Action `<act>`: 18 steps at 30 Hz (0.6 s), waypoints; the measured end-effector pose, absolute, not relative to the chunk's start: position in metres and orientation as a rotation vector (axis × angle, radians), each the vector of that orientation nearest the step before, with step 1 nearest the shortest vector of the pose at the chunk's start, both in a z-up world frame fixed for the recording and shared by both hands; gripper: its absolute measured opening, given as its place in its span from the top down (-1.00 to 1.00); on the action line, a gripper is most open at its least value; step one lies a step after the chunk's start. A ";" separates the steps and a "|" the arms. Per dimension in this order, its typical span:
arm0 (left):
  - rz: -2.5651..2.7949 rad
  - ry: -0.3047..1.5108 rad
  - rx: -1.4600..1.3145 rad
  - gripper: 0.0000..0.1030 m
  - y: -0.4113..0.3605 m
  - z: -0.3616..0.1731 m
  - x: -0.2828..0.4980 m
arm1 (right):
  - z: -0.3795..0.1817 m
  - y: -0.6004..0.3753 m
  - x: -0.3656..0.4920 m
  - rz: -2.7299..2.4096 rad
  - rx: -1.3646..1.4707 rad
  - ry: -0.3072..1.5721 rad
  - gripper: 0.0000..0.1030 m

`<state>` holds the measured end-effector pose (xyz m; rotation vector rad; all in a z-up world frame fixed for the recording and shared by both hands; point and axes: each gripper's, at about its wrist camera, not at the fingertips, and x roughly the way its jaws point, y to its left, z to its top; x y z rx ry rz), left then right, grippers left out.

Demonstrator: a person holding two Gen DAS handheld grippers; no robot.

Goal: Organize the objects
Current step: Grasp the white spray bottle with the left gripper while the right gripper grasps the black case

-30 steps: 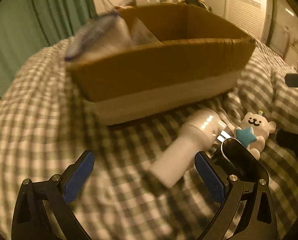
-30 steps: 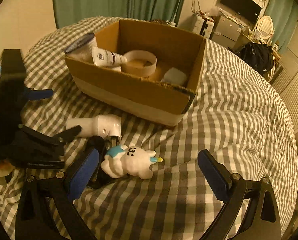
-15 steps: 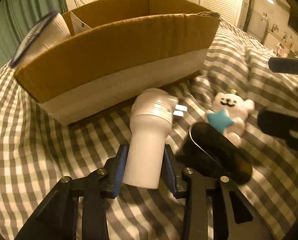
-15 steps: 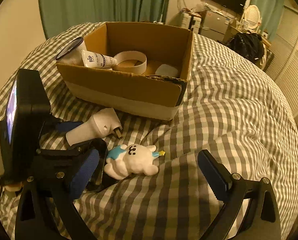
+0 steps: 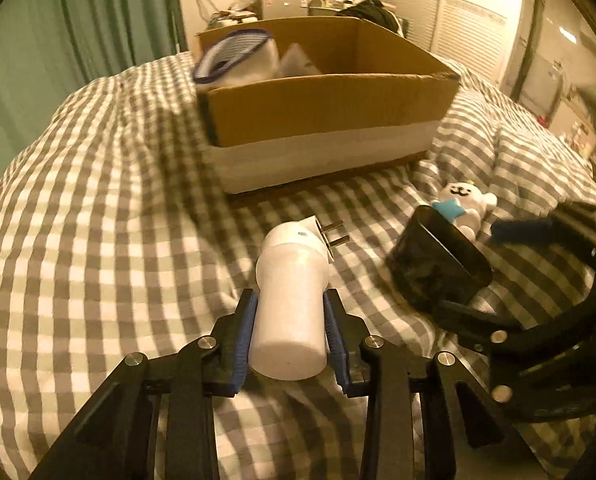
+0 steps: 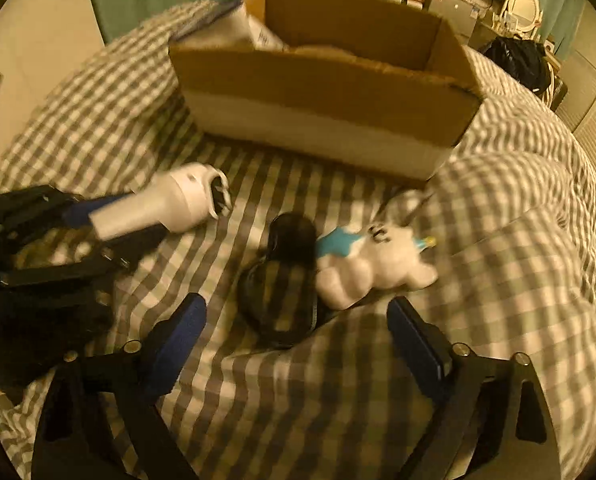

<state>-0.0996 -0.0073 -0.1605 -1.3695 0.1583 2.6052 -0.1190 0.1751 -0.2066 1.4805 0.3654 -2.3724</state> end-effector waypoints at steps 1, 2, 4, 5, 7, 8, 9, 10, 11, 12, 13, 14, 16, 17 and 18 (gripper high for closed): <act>2.608 0.136 -1.368 0.33 -0.011 -0.160 -0.101 | -0.210 0.173 -0.119 -2.366 1.491 0.378 -0.60; 2.608 0.115 -1.368 0.33 -0.014 -0.158 -0.103 | -0.213 0.171 -0.120 -2.357 1.501 0.384 -0.50; 2.609 0.092 -1.371 0.33 -0.012 -0.156 -0.118 | -0.219 0.166 -0.119 -2.332 1.518 0.386 -0.39; 2.608 0.082 -1.372 0.33 -0.011 -0.157 -0.120 | -0.222 0.163 -0.120 -2.325 1.525 0.397 -0.35; 2.609 0.066 -1.374 0.33 -0.015 -0.156 -0.118 | -0.228 0.157 -0.121 -2.318 1.532 0.424 -0.07; 2.613 0.062 -1.372 0.33 -0.017 -0.155 -0.117 | -0.229 0.156 -0.122 -2.313 1.535 0.422 0.02; 2.615 0.057 -1.369 0.33 -0.019 -0.154 -0.115 | -0.230 0.155 -0.122 -2.314 1.536 0.421 0.02; 2.617 0.055 -1.369 0.33 -0.018 -0.156 -0.115 | -0.230 0.155 -0.122 -2.322 1.530 0.417 0.03; 2.623 0.054 -1.366 0.33 -0.018 -0.156 -0.114 | -0.229 0.156 -0.122 -2.326 1.525 0.413 0.05; 2.630 0.057 -1.364 0.33 -0.019 -0.154 -0.112 | -0.227 0.157 -0.121 -2.335 1.513 0.403 0.06; 2.642 0.063 -1.367 0.33 -0.022 -0.151 -0.109 | -0.225 0.158 -0.120 -2.340 1.505 0.394 0.07; 2.658 0.077 -1.382 0.33 -0.024 -0.148 -0.106 | -0.223 0.159 -0.119 -2.346 1.497 0.387 0.09; 2.665 0.080 -1.400 0.34 -0.027 -0.146 -0.101 | -0.215 0.158 -0.117 -2.365 1.470 0.373 0.12; 2.673 0.076 -1.397 0.34 -0.026 -0.145 -0.100 | -0.212 0.158 -0.115 -2.371 1.455 0.367 0.28; 2.681 0.069 -1.386 0.36 -0.026 -0.141 -0.097 | -0.208 0.159 -0.113 -2.379 1.438 0.362 0.47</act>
